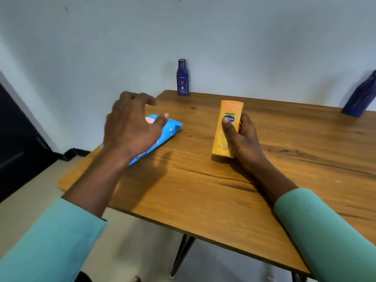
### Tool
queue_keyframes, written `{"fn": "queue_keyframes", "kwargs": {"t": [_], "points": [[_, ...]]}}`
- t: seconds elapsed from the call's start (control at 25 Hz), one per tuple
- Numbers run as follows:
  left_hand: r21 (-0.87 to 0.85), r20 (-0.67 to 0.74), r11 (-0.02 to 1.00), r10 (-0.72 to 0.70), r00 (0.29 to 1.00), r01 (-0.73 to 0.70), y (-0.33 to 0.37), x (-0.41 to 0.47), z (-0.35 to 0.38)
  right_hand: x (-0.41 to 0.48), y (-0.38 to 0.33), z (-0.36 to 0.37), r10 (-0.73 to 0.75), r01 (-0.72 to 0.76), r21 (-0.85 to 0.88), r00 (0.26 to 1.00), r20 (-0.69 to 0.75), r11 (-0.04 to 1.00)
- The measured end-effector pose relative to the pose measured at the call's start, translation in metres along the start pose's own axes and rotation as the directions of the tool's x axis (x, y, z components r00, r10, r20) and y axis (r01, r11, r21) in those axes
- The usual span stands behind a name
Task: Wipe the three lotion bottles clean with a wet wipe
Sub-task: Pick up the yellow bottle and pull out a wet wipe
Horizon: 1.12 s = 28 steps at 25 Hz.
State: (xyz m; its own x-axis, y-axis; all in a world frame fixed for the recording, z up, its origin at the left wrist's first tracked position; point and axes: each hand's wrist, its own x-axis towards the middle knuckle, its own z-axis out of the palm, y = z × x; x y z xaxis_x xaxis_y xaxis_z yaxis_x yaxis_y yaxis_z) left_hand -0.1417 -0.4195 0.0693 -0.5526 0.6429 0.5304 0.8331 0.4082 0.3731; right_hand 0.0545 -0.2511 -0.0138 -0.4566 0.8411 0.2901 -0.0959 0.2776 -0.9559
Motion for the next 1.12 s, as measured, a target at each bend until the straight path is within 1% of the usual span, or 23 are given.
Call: {"fn": "queue_keyframes", "kwargs": {"t": [0.08,0.12,0.24,0.32,0.4,0.48,0.56,0.6,0.68,0.72,0.76,0.8,0.84,0.92,1.0,1.04,1.12], "points": [[0.124,0.103,0.988,-0.108,0.989,0.095,-0.026,0.012,-0.011,0.001,-0.001,0.002,0.017,-0.016,-0.033,1.0,0.026,0.999],[0.135,0.162,0.986,-0.12,0.979,0.099,-0.035,0.016,-0.012,0.001,-0.003,0.002,0.022,-0.02,-0.048,0.999,0.041,0.999],[0.096,0.311,0.995,-0.049,0.949,0.02,-0.043,0.025,-0.005,0.001,-0.002,0.0,0.025,-0.022,-0.062,0.999,0.046,0.998],[0.085,0.354,0.996,-0.033,0.935,0.003,-0.044,0.032,0.0,0.002,-0.001,-0.001,0.032,-0.029,-0.057,0.998,0.047,0.998],[0.067,0.309,0.997,-0.051,0.95,0.031,-0.044,0.039,0.002,0.004,0.0,-0.003,0.047,-0.045,-0.037,0.997,0.057,0.998],[0.017,0.205,0.998,-0.07,0.976,0.068,-0.046,0.044,0.002,0.005,0.001,-0.004,0.062,-0.061,-0.018,0.996,0.065,0.998],[-0.072,0.105,0.992,-0.1,0.989,0.108,-0.044,0.047,-0.002,0.008,0.005,-0.005,0.069,-0.069,-0.006,0.996,0.061,0.998],[-0.097,0.082,0.988,-0.109,0.991,0.117,-0.042,0.047,-0.004,0.009,0.006,-0.005,0.07,-0.07,0.001,0.996,0.063,0.998],[-0.12,0.09,0.983,-0.131,0.987,0.141,-0.04,0.047,-0.004,0.011,0.007,-0.004,0.07,-0.071,0.022,0.995,0.065,0.997],[-0.154,0.088,0.975,-0.149,0.985,0.162,-0.04,0.047,-0.003,0.012,0.009,-0.004,0.076,-0.078,0.025,0.995,0.064,0.997],[-0.222,0.078,0.957,-0.172,0.982,0.185,-0.04,0.046,-0.002,0.012,0.011,-0.004,0.084,-0.085,0.022,0.995,0.06,0.996],[-0.335,0.055,0.919,-0.202,0.978,0.209,-0.038,0.046,-0.003,0.012,0.011,-0.004,0.081,-0.083,0.02,0.995,0.057,0.996],[-0.465,0.023,0.857,-0.24,0.971,0.223,-0.031,0.047,-0.005,0.012,0.009,-0.003,0.075,-0.076,0.021,0.995,0.058,0.997],[-0.686,-0.017,0.697,-0.303,0.953,0.209,-0.012,0.052,-0.01,0.01,0.005,-0.002,0.063,-0.066,0.041,0.996,0.064,0.997],[-0.797,-0.012,0.577,-0.315,0.949,0.181,0.018,0.055,-0.006,0.012,0.004,-0.003,0.05,-0.052,0.042,0.997,0.058,0.998],[-0.832,-0.002,0.527,-0.311,0.95,0.171,0.034,0.054,0.001,0.012,0.004,-0.005,0.029,-0.031,0.04,0.999,0.029,0.999],[-0.883,0.055,0.433,-0.285,0.957,0.18,0.063,0.052,0.023,0.013,0.008,-0.008,-0.037,0.039,0.019,0.994,-0.103,0.999]]}}
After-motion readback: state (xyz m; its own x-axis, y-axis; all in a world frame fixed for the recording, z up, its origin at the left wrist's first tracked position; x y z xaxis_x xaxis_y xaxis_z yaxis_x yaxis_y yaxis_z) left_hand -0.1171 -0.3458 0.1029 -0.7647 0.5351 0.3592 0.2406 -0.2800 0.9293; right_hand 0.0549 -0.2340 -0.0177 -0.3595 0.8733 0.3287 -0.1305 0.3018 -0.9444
